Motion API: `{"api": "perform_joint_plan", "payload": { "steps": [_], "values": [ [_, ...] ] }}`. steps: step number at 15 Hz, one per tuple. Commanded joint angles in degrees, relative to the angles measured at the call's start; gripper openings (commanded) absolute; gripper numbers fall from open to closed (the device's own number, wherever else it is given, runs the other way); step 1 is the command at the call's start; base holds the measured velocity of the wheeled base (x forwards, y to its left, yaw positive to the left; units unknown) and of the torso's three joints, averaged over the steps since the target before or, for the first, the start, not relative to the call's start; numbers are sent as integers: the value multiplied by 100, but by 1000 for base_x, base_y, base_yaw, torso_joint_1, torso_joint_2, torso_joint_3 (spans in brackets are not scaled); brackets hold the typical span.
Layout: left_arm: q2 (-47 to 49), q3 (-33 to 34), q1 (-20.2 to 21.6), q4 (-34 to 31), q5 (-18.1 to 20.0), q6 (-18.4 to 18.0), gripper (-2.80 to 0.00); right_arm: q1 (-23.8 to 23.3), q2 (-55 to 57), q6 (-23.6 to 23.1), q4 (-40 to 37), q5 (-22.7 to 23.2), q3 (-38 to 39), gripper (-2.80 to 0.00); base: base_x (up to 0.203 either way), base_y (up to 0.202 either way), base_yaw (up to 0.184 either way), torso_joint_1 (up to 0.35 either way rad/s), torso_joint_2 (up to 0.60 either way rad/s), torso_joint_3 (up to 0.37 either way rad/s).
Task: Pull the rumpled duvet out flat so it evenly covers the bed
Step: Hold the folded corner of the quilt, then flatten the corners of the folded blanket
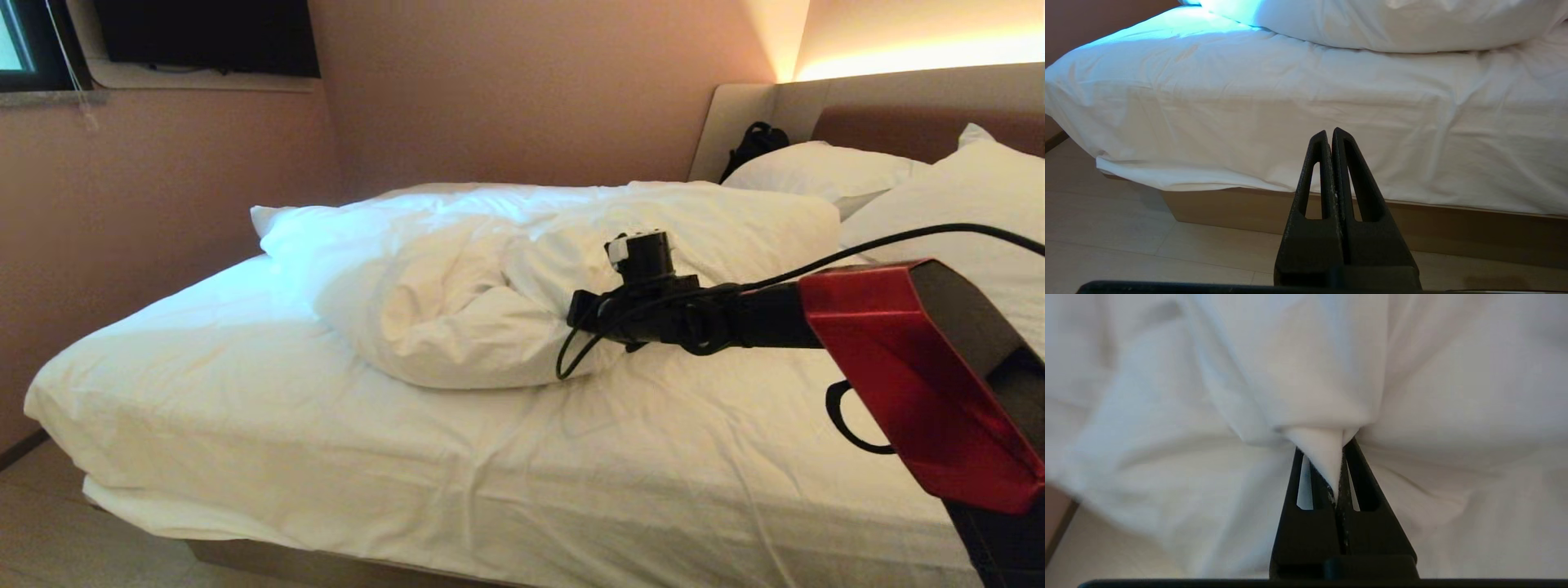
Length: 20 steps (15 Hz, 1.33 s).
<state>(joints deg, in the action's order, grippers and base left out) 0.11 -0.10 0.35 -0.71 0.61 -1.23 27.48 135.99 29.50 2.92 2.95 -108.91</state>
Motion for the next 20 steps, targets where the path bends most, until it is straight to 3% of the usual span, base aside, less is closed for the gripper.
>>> {"api": "perform_joint_plan", "payload": {
  "steps": [1, 4, 8, 14, 18, 20],
  "values": [
    [-2, 1, 7, 0, -1, 0, -280, 2, -576, -6, -393, 20, 122, -280, 0, 0, 0, 0, 0, 0],
    [-2, 1, 1, 0, 0, 0, -280, 0, -924, -233, -1787, 18, -45, -280, 0, 0, 0, 0, 0, 0],
    [-2, 1, 8, 0, -8, 0, -280, -5, -1145, -907, -3681, -26, -159, -280, 0, 0, 0, 0, 0, 0],
    [-2, 1, 0, 0, -1, 0, -280, 116, -836, -1499, -4153, -260, -53, -280, 0, 0, 0, 0, 0, 0],
    [-2, 1, 0, 0, 0, 0, -280, 256, -468, -1544, -4052, -225, -3, -280, 0, 0, 0, 0, 0, 0],
    [-2, 1, 0, 0, -9, 0, -280, 251, -250, -1516, -3614, -251, -1, -280, 0, 0, 0, 0, 0, 0]
  ]
}}
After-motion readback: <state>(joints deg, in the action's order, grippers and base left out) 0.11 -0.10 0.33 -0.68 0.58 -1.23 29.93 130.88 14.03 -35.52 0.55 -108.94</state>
